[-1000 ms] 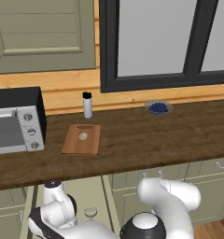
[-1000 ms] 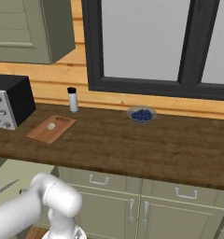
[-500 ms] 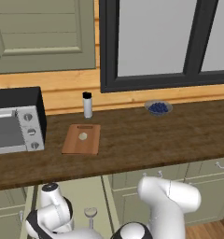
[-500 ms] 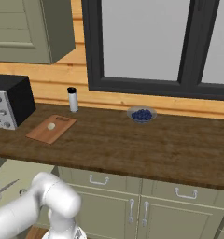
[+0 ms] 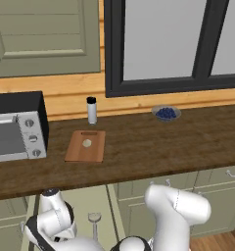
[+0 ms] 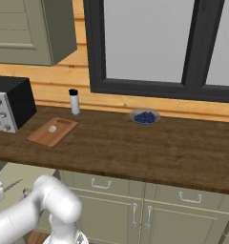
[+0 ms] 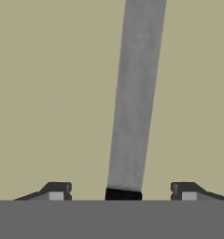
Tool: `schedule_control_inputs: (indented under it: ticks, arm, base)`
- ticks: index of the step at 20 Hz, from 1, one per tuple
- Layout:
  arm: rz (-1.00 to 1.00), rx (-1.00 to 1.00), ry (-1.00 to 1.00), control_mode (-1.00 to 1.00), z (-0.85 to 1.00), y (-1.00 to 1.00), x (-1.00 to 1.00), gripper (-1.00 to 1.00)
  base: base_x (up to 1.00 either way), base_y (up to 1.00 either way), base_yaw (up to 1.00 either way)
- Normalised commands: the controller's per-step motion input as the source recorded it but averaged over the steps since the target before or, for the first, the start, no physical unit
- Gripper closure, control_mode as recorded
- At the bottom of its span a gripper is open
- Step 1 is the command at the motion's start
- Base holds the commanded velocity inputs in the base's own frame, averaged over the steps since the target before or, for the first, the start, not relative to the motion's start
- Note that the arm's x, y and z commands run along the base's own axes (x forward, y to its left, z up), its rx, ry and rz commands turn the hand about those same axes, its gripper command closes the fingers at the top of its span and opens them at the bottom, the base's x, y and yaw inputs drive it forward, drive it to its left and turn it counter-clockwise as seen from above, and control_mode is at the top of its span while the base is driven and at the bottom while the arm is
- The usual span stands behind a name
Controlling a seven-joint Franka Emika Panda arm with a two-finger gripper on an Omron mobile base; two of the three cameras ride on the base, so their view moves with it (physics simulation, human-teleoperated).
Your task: Place the appropriate cutting tool for cutting the garlic skin on the cutting board.
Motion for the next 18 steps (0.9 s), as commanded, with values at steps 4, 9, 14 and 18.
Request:
schedule_control_inputs:
  ticks: [4, 9, 14, 18]
  arm:
    - [-0.04, 0.0, -0.04, -1.0, -0.09, 0.0, -0.01, 1.0]
    - [-0.1, 0.0, -0.02, -1.0, 0.0, -0.03, -0.11, 1.0]
    - [-0.18, 0.0, -0.04, -1.0, 0.4, -0.24, -0.16, 1.0]
    - [-0.25, 0.0, -0.11, -1.0, 1.0, -0.39, -0.56, 1.0]
  base:
    - [0.0, 0.0, 0.0]
    - [0.0, 0.0, 0.0]
    - [0.0, 0.0, 0.0]
    - [0.0, 0.0, 0.0]
